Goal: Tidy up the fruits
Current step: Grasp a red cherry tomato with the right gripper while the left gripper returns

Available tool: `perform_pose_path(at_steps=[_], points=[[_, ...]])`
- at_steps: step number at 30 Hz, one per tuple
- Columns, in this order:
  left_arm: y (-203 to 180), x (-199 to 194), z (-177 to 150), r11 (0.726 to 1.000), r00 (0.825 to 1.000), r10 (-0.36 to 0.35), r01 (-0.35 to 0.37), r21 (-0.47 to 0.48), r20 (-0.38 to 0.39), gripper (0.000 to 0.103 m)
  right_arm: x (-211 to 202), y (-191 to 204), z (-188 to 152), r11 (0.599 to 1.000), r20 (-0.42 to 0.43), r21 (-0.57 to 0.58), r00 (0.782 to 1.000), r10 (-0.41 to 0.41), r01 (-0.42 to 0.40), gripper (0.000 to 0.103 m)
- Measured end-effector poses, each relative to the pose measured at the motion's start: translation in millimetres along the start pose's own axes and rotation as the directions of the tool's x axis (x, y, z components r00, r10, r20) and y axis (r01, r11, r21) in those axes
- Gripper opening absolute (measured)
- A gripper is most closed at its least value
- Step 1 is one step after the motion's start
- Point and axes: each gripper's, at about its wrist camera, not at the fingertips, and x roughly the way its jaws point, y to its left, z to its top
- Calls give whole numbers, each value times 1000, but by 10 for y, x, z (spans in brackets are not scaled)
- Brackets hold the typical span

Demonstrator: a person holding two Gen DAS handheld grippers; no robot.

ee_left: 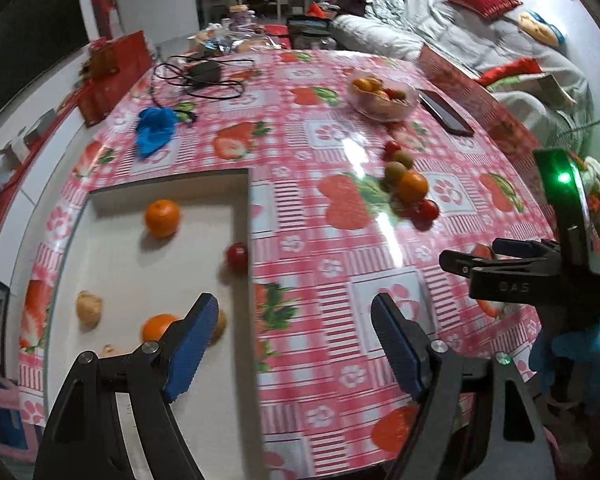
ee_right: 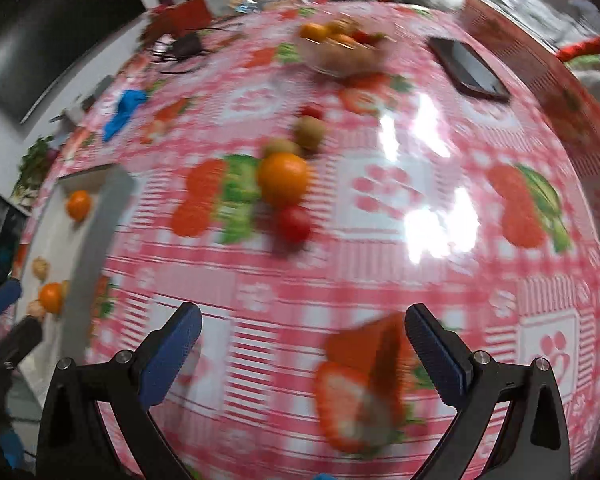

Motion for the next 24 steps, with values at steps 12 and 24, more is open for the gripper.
perform_pose_path(at_steps=[12, 24], points=[[-259, 193, 0, 1000, 999, 0, 2, 25, -52, 82, 76, -62, -85, 989, 67, -83, 991, -116, 122, 102], [-130, 194, 28, 999, 998, 10, -12, -30, -61, 82, 230, 308, 237, 988, 106, -144, 994, -32, 47, 102]])
